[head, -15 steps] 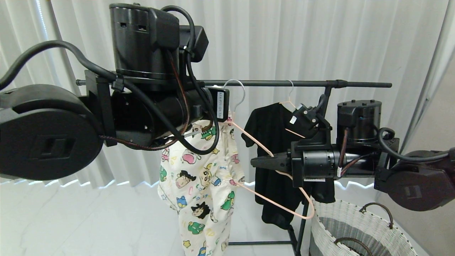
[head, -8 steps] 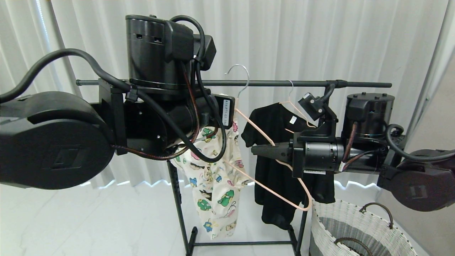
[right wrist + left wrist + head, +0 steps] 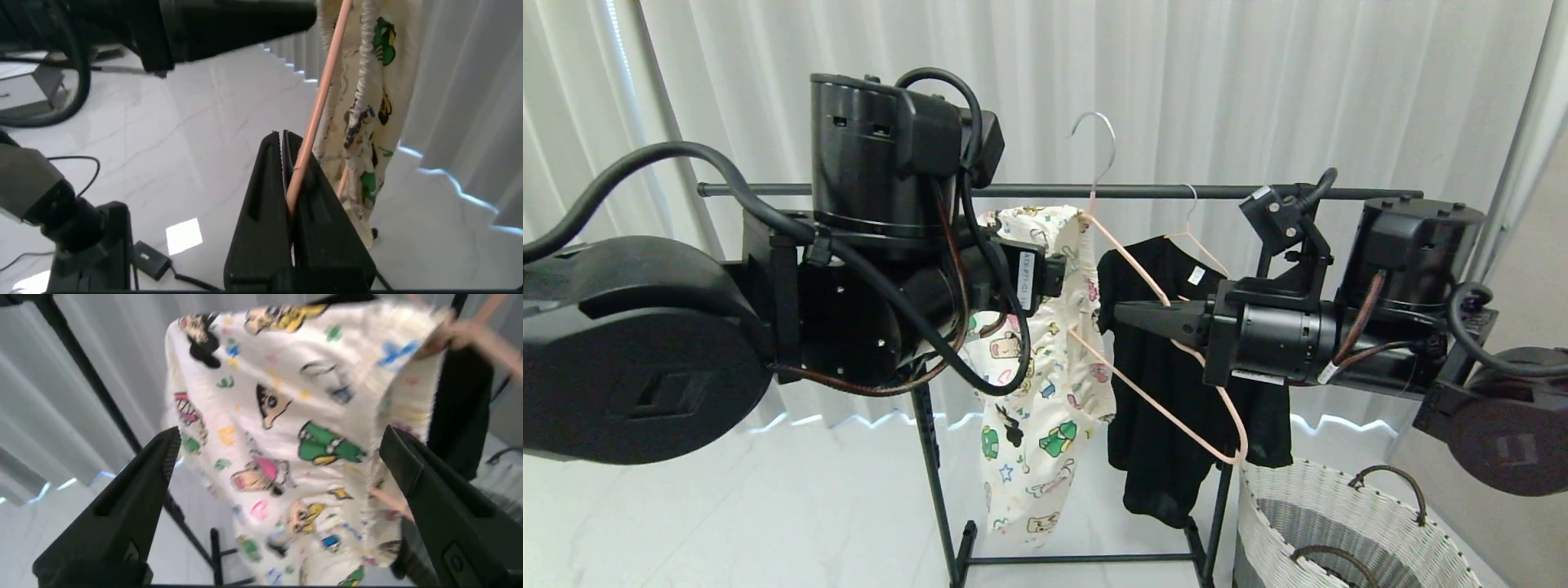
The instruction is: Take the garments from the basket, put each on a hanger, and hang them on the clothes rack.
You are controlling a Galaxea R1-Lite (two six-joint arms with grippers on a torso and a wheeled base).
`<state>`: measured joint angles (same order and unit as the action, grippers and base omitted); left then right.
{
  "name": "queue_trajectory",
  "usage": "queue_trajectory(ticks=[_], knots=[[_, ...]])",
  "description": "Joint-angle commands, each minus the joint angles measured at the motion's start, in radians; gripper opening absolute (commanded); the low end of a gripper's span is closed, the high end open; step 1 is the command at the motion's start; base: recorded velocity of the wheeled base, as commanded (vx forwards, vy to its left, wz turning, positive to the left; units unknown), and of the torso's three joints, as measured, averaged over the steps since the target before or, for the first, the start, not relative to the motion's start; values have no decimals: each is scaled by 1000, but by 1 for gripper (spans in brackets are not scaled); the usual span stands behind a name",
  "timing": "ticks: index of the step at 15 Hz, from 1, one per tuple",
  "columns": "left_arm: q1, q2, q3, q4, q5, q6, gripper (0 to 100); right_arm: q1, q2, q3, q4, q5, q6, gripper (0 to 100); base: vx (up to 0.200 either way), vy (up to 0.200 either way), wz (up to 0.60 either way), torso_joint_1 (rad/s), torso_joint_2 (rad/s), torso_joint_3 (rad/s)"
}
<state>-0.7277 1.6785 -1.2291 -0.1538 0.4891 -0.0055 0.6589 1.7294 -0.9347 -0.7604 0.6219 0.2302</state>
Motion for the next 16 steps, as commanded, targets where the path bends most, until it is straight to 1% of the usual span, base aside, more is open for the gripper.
queue_trajectory(ticks=[1,2,3,4,6,7,8,10,12,14,16], knots=[[1,-62,88,-4,-9,1,100,-16,-60,47,0,-1,-5,0,0,0,0,0,0,0],[1,-106,129,-9,-55,1,100,-30,-82,74,0,2,-9,0,0,0,0,0,0,0],[19,-163,178,-23,-161,7,100,-45,-99,100,0,10,-26,0,0,0,0,0,0,0],[50,-220,234,-49,-270,45,100,-51,-116,123,1,25,-34,0,0,0,0,0,0,0],[157,-298,336,-124,-417,203,100,-59,-152,165,1,88,-35,0,0,0,0,0,0,0],[195,-322,369,-158,-483,243,100,-59,-163,177,1,111,-35,0,0,0,0,0,0,0],[214,-342,382,-164,-535,249,100,-58,-163,183,1,134,-37,0,0,0,0,0,0,0],[228,-356,385,-165,-595,253,100,-50,-160,192,1,173,-38,0,0,0,0,0,0,0],[225,-398,396,-168,-672,260,100,-9,-151,212,1,216,-40,0,0,0,0,0,0,0],[231,-430,454,-168,-745,318,100,19,-151,235,3,263,-69,0,0,0,0,0,0,0],[261,-464,553,-168,-874,361,100,54,-152,270,3,285,-75,0,0,0,0,0,0,0]])
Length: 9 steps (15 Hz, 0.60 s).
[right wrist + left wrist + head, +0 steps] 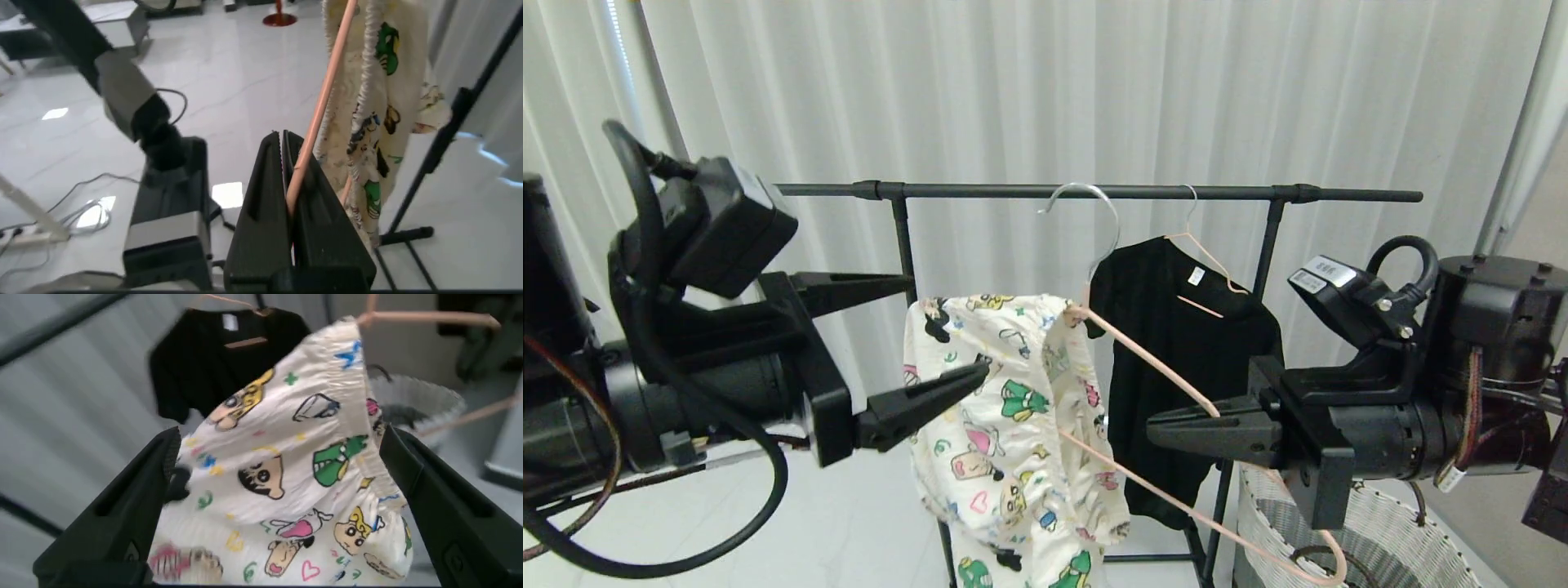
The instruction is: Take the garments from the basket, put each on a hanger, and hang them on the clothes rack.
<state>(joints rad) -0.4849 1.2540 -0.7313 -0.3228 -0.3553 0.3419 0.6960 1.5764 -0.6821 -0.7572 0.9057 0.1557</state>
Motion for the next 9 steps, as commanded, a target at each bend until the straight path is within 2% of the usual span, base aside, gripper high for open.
queue_trajectory(ticks=[1,4,7,9], knots=[[35,-53,90,1,-82,37,100,25,-3,35,-1,42,-15,0,0,0,0,0,0,0],[75,-84,144,2,-159,75,100,42,-6,76,-1,65,-65,0,0,0,0,0,0,0],[37,-110,227,2,-211,77,100,100,-30,121,-1,96,-88,0,0,0,0,0,0,0],[12,-97,227,2,-217,77,100,148,-35,144,-1,104,-90,0,0,0,0,0,0,0]])
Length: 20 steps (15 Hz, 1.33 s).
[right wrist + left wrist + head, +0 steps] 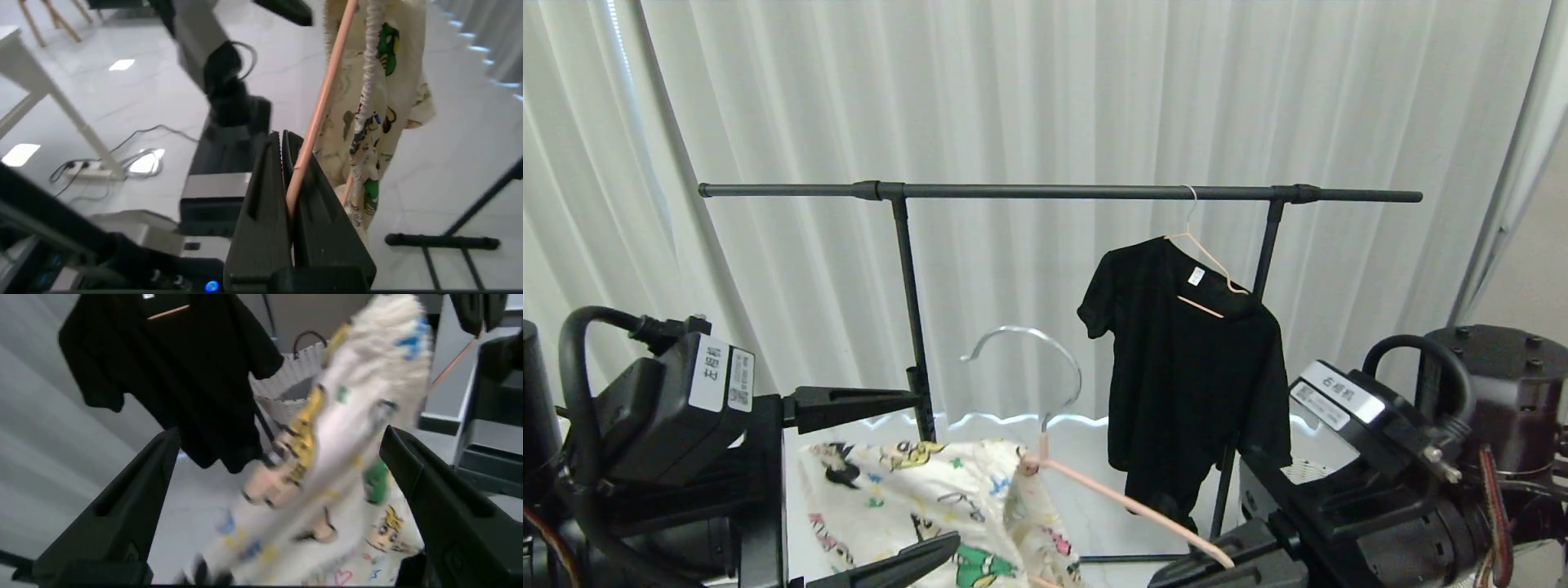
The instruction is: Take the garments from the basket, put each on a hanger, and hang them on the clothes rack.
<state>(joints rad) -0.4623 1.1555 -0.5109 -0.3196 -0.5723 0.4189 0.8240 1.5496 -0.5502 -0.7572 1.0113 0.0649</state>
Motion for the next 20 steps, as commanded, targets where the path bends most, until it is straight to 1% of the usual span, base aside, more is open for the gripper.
queue_trajectory(ticks=[1,3,6,7,9,10,13,18,19,20], knots=[[-48,13,14,-1,-1,0,100,55,0,24,-1,24,-20,0,0,0,0,0,0,0],[-99,-2,71,-1,-8,0,100,86,17,38,-1,30,-59,0,0,0,0,0,0,0],[-217,-53,160,-1,-11,0,100,98,17,52,-1,33,-66,0,0,0,0,0,0,0],[-239,-65,181,-1,-11,0,100,98,14,53,-1,33,-66,0,0,0,0,0,0,0],[-243,-65,183,-1,-11,0,100,98,10,55,-1,33,-66,0,0,0,0,0,0,0],[-240,-62,180,-1,-11,-2,0,98,10,53,-1,33,-68,0,0,0,0,0,0,0],[-229,-57,184,-1,-9,-2,0,99,10,53,-1,33,-68,0,0,0,0,0,0,0],[-170,10,150,-1,-9,-3,0,95,10,55,-1,32,-82,0,0,0,0,0,0,0],[-156,26,140,-1,-9,-9,0,93,10,55,-1,32,-82,100,0,0,0,0,0,0],[-125,50,130,-1,-9,-12,0,84,10,55,-1,27,-82,100,0,0,0,0,0,0]])
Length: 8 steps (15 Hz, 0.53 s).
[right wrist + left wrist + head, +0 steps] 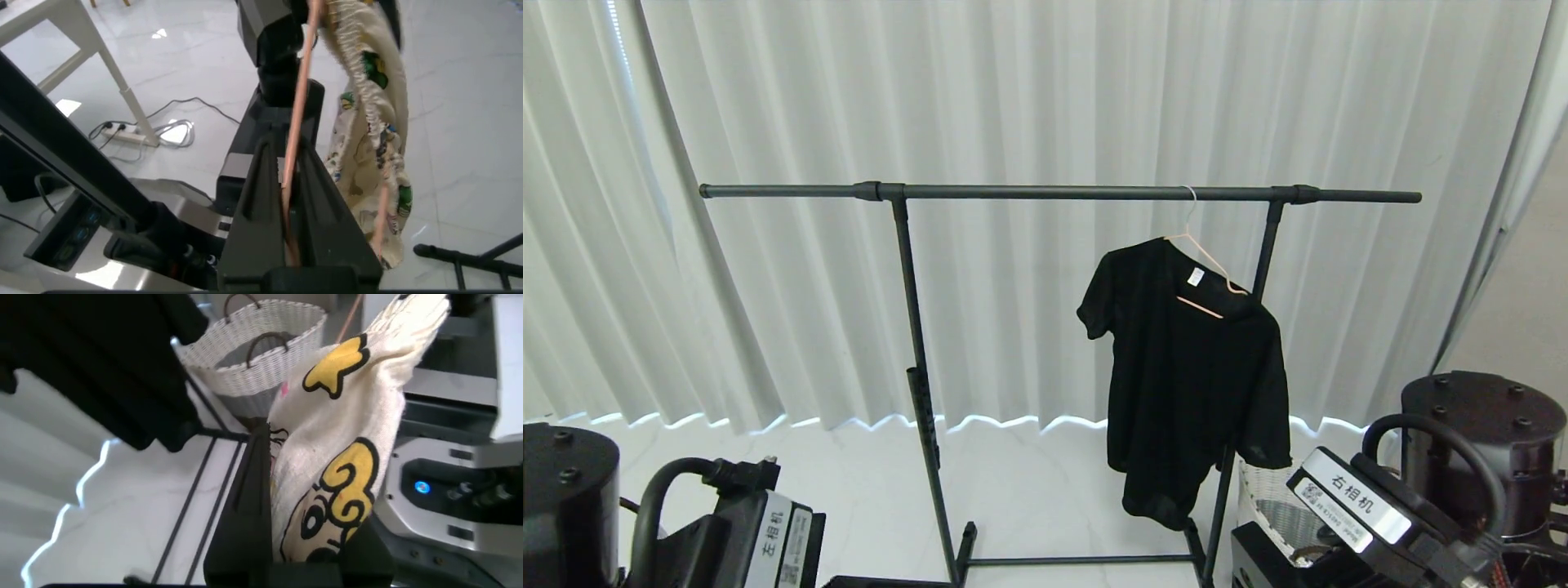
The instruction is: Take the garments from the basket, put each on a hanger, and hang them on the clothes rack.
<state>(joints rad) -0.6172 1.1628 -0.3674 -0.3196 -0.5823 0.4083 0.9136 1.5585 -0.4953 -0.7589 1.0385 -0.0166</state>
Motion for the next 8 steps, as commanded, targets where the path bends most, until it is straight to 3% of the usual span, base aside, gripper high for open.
queue_trajectory(ticks=[1,5,6,8], knots=[[47,54,-18,-3,1,-2,0,-12,2,0,1,-3,0,100,0,0,0,0,0,0],[169,115,-21,-1,2,-6,0,-154,8,-8,1,-8,-2,100,0,0,0,0,0,0],[175,118,-21,-1,2,-5,0,-176,11,-8,1,-8,-3,100,0,0,0,0,0,0],[191,124,-11,-1,19,0,0,-298,41,-14,0,-12,-16,100,0,0,0,0,0,0]])
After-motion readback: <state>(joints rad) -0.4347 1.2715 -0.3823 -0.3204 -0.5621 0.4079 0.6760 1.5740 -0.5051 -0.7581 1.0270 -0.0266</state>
